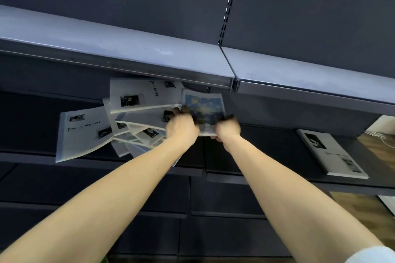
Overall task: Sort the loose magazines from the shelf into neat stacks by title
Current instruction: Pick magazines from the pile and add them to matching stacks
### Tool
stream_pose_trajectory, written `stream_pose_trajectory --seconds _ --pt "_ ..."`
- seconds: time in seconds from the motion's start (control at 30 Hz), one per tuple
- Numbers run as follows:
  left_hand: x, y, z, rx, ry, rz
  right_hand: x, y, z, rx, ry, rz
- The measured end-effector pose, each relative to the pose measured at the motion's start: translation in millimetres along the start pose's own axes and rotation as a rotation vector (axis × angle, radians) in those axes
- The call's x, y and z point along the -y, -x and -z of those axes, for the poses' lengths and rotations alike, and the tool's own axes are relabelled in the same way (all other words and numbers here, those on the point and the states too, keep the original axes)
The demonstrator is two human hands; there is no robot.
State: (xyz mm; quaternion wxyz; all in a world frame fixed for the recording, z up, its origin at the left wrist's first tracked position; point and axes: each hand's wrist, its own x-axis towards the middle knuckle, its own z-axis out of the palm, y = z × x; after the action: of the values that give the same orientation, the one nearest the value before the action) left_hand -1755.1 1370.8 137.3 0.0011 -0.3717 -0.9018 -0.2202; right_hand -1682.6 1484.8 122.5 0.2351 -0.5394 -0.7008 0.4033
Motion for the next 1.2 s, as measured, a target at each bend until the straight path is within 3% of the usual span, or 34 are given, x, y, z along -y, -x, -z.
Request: stream_pose_trajectory --seconds 0.43,0.73,1.2 --pt "-63 -10 -47 0.072 0.002 -0.057 -49 -34 69 -0.065 -0.095 0.004" --pt "-112 -21 -89 0.100 -0.004 0.038 -81 -60 106 0.021 -0.217 -0.051" --pt "-187 -16 -146 0.101 -0.017 -0.018 -142 -105 173 0.124 -0.197 -0.103"
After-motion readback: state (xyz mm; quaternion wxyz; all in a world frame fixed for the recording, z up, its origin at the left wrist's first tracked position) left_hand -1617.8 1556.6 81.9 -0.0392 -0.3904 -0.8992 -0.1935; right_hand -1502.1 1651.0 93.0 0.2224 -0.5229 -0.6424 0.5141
